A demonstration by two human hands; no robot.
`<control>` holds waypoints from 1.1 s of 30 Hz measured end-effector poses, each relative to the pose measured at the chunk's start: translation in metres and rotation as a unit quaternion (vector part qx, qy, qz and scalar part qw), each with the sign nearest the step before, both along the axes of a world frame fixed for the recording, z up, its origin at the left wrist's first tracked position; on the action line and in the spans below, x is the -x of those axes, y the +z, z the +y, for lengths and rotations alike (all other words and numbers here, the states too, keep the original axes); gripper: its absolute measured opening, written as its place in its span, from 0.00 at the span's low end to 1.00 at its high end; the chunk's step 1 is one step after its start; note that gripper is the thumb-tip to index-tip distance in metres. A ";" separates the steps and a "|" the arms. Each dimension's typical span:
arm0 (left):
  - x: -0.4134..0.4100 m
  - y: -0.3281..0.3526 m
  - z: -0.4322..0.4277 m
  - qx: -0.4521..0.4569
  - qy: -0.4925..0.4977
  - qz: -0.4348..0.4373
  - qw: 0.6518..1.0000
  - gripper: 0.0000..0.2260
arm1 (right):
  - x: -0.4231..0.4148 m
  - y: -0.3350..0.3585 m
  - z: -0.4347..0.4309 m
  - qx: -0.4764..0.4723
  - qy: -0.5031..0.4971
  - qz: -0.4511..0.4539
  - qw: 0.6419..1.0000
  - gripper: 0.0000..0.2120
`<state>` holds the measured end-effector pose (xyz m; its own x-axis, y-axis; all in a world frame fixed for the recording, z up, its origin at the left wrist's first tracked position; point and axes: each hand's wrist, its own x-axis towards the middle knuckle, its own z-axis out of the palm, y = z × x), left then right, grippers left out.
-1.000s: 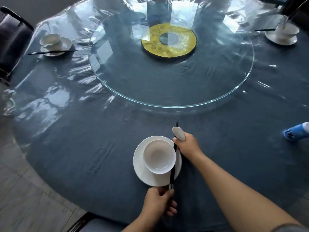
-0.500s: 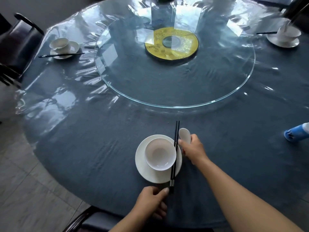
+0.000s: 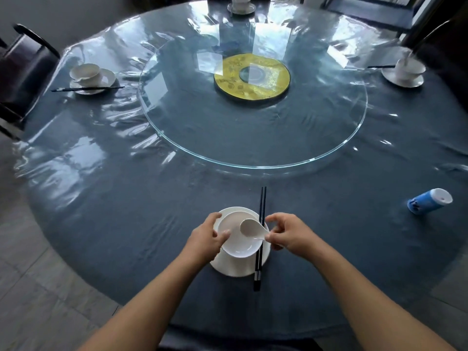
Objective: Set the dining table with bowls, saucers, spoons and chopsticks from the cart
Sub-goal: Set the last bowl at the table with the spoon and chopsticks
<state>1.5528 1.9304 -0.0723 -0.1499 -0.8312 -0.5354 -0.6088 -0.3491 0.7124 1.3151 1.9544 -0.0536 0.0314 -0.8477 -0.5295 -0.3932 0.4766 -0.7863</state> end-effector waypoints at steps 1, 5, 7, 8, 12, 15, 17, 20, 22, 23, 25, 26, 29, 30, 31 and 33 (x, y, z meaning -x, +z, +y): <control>0.002 -0.003 -0.002 -0.023 0.005 0.018 1.000 0.19 | -0.002 -0.002 -0.002 0.000 0.015 0.037 0.999 0.19; 0.002 -0.013 -0.002 -0.102 0.085 0.121 0.984 0.17 | -0.004 -0.014 -0.007 -0.001 0.041 0.107 0.993 0.20; -0.001 -0.015 -0.002 -0.119 0.100 0.155 0.976 0.15 | -0.003 -0.019 -0.012 -0.003 0.045 0.108 0.993 0.19; -0.003 -0.017 -0.001 -0.121 0.102 0.169 0.973 0.14 | -0.004 -0.020 -0.015 -0.002 0.053 0.109 0.993 0.18; -0.005 -0.018 0.000 -0.122 0.097 0.203 0.967 0.10 | -0.009 -0.026 -0.026 0.001 0.092 0.121 0.988 0.14; -0.007 -0.021 -0.001 -0.128 0.100 0.219 0.962 0.10 | -0.011 -0.032 -0.031 0.001 0.104 0.124 0.987 0.14; -0.008 -0.021 -0.001 -0.133 0.102 0.229 0.959 0.10 | -0.012 -0.035 -0.032 0.005 0.111 0.132 0.985 0.15; -0.009 -0.023 -0.002 -0.134 0.103 0.231 0.958 0.10 | -0.016 -0.038 -0.033 0.015 0.112 0.146 0.983 0.17; -0.009 -0.024 -0.003 -0.134 0.109 0.224 0.959 0.10 | -0.017 -0.040 -0.034 0.014 0.107 0.139 0.984 0.18; -0.010 -0.024 -0.003 -0.134 0.111 0.220 0.960 0.11 | -0.017 -0.041 -0.035 0.013 0.106 0.134 0.985 0.18; -0.010 -0.021 -0.003 -0.137 0.112 0.214 0.961 0.10 | -0.016 -0.040 -0.034 0.014 0.107 0.129 0.986 0.19; -0.010 -0.019 -0.003 -0.138 0.113 0.209 0.962 0.10 | -0.015 -0.039 -0.033 0.017 0.103 0.128 0.986 0.20; -0.014 -0.014 0.001 -0.127 0.129 0.176 0.968 0.10 | -0.009 -0.036 -0.029 0.025 0.057 0.114 0.992 0.20; -0.019 -0.013 0.005 -0.114 0.144 0.165 0.969 0.10 | -0.005 -0.036 -0.028 0.023 0.029 0.096 0.995 0.17; -0.024 -0.013 0.010 -0.100 0.162 0.158 0.969 0.11 | -0.001 -0.035 -0.026 0.019 -0.005 0.065 0.998 0.15; -0.036 -0.015 0.025 -0.084 0.191 0.159 0.965 0.11 | 0.009 -0.035 -0.024 0.013 -0.082 0.005 0.997 0.15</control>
<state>1.5891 1.9552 -0.0871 -0.0291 -0.7635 -0.6451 -0.1719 -0.6319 0.7557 1.3058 1.9299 -0.0888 -0.1140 -0.8543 -0.5071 -0.3198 0.5148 -0.7954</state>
